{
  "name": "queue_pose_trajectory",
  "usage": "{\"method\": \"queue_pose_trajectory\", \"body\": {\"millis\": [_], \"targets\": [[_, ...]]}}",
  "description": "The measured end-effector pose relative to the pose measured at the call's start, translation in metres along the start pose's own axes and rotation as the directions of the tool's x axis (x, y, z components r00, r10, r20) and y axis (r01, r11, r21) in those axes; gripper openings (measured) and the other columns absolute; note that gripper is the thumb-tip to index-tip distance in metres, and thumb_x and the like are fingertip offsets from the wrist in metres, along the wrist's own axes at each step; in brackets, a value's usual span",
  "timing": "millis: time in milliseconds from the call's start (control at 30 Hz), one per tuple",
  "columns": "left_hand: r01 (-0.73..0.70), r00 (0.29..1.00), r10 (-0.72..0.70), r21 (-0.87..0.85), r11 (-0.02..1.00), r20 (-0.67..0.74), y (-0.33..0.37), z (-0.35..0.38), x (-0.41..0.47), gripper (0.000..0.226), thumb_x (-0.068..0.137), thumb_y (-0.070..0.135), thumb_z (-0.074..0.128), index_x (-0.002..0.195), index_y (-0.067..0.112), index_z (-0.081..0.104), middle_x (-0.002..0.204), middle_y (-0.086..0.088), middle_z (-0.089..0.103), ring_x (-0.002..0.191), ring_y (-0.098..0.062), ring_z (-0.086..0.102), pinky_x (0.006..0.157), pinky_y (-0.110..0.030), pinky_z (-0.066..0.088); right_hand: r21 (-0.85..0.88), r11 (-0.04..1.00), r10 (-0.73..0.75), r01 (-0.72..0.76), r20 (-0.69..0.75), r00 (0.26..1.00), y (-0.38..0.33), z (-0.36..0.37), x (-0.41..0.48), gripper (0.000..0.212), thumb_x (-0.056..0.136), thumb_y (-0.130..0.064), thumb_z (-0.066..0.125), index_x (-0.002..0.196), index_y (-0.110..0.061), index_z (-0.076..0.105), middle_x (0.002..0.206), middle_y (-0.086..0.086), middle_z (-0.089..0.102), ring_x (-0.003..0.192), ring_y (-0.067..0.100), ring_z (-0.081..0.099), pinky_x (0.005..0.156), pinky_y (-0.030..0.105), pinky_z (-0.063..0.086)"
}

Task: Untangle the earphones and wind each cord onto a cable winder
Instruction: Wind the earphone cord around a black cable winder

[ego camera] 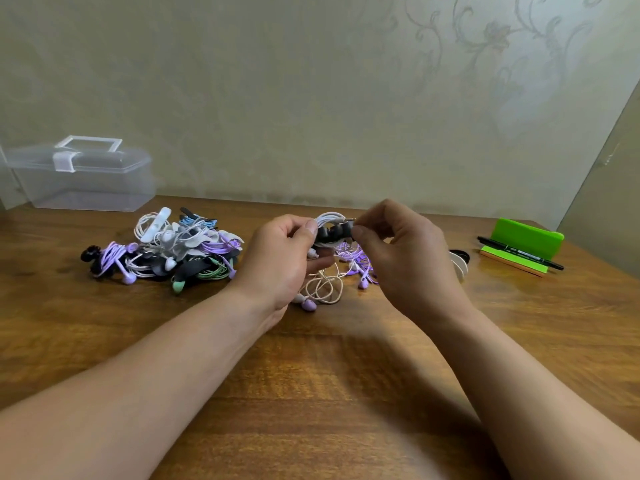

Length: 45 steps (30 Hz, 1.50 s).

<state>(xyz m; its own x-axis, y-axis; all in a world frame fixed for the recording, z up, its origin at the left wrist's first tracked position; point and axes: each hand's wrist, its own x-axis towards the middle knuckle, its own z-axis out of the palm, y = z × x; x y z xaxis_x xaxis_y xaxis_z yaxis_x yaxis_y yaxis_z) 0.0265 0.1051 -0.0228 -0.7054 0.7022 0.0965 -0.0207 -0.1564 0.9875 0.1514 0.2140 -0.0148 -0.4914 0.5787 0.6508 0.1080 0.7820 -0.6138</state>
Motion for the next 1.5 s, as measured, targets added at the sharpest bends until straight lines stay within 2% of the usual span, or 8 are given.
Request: {"method": "queue_pose_trajectory", "body": {"millis": [200, 433, 533, 700, 967, 1067, 1300, 1500], "targets": [[-0.117, 0.993, 0.118, 0.218, 0.969, 0.009, -0.009, -0.001, 0.0, 0.013, 0.105, 0.04, 0.056, 0.101, 0.038, 0.069, 0.114, -0.001, 0.07, 0.096, -0.021, 0.076, 0.056, -0.049, 0.061, -0.089, 0.995, -0.043, 0.049, 0.069, 0.997, 0.003, 0.004, -0.001, 0.019, 0.101, -0.03, 0.066, 0.119, -0.028, 0.064, 0.085, -0.008, 0.061, 0.082, 0.007, 0.057, 0.068, 0.017, 0.039], [-0.117, 0.993, 0.112, 0.216, 0.969, 0.035, -0.011, 0.004, -0.003, 0.006, 0.101, 0.035, 0.064, 0.097, 0.03, 0.067, 0.097, 0.004, 0.074, 0.084, -0.01, 0.077, 0.051, -0.036, 0.051, -0.085, 0.995, -0.045, 0.052, 0.074, 0.996, 0.008, 0.003, 0.002, 0.005, 0.095, -0.02, 0.074, 0.091, -0.019, 0.072, 0.08, -0.008, 0.066, 0.075, 0.008, 0.058, 0.063, 0.018, 0.039], [-0.034, 0.998, 0.025, 0.147, 0.988, 0.06, -0.011, 0.005, 0.0, 0.022, 0.098, 0.047, 0.063, 0.092, 0.026, 0.06, 0.106, -0.006, 0.075, 0.088, -0.023, 0.078, 0.047, -0.029, 0.041, -0.115, 0.99, -0.066, 0.079, 0.113, 0.991, 0.005, 0.002, 0.001, 0.003, 0.096, -0.017, 0.073, 0.093, -0.018, 0.073, 0.083, -0.011, 0.066, 0.077, 0.002, 0.058, 0.063, 0.008, 0.035], [0.012, 1.0, -0.011, 0.048, 0.999, -0.017, -0.013, 0.007, 0.002, 0.021, 0.104, 0.039, 0.058, 0.088, 0.026, 0.056, 0.107, -0.011, 0.074, 0.093, -0.036, 0.076, 0.046, -0.028, 0.04, -0.193, 0.974, -0.103, 0.121, 0.101, 0.99, 0.001, 0.006, 0.0, 0.004, 0.101, -0.019, 0.065, 0.098, -0.016, 0.067, 0.09, -0.008, 0.061, 0.08, 0.009, 0.052, 0.067, 0.015, 0.036], [-0.025, 0.992, 0.021, -0.033, 0.999, -0.123, -0.01, 0.005, 0.004, 0.015, 0.104, 0.037, 0.058, 0.098, 0.024, 0.054, 0.107, -0.01, 0.074, 0.09, -0.027, 0.078, 0.048, -0.035, 0.05, 0.078, 0.979, 0.181, -0.191, 0.12, 0.976, -0.006, 0.022, -0.006, 0.008, 0.104, -0.026, 0.059, 0.099, -0.023, 0.066, 0.08, -0.004, 0.071, 0.074, 0.015, 0.068, 0.069, 0.042, 0.059], [-0.034, 0.994, 0.033, -0.006, 0.999, -0.103, -0.012, 0.005, 0.006, 0.009, 0.104, 0.037, 0.058, 0.105, 0.028, 0.06, 0.112, -0.009, 0.074, 0.095, -0.029, 0.077, 0.048, -0.033, 0.05, 0.156, 0.951, 0.245, -0.268, 0.149, 0.958, -0.006, 0.018, -0.004, 0.01, 0.104, -0.023, 0.059, 0.101, -0.02, 0.068, 0.077, -0.001, 0.072, 0.065, 0.011, 0.068, 0.06, 0.035, 0.056], [-0.029, 0.995, 0.027, 0.026, 0.999, 0.094, -0.013, 0.006, 0.002, 0.033, 0.109, 0.027, 0.042, 0.126, 0.04, 0.068, 0.108, -0.005, 0.077, 0.082, -0.019, 0.072, 0.048, -0.027, 0.035, 0.299, 0.831, 0.387, -0.469, 0.295, 0.874, -0.006, 0.01, -0.004, 0.017, 0.107, -0.02, 0.057, 0.1, -0.011, 0.07, 0.068, -0.002, 0.068, 0.06, 0.012, 0.061, 0.056, 0.023, 0.049], [-0.073, 0.997, 0.071, 0.06, 0.996, 0.042, -0.017, 0.005, 0.005, 0.044, 0.096, 0.034, 0.047, 0.136, 0.047, 0.061, 0.13, 0.006, 0.069, 0.097, -0.026, 0.074, 0.045, -0.03, 0.045, 0.527, 0.451, 0.448, -0.72, 0.565, 0.693, -0.011, 0.009, -0.002, 0.019, 0.105, -0.013, 0.057, 0.09, -0.006, 0.066, 0.066, 0.002, 0.062, 0.058, 0.013, 0.055, 0.056, 0.024, 0.047]]}}
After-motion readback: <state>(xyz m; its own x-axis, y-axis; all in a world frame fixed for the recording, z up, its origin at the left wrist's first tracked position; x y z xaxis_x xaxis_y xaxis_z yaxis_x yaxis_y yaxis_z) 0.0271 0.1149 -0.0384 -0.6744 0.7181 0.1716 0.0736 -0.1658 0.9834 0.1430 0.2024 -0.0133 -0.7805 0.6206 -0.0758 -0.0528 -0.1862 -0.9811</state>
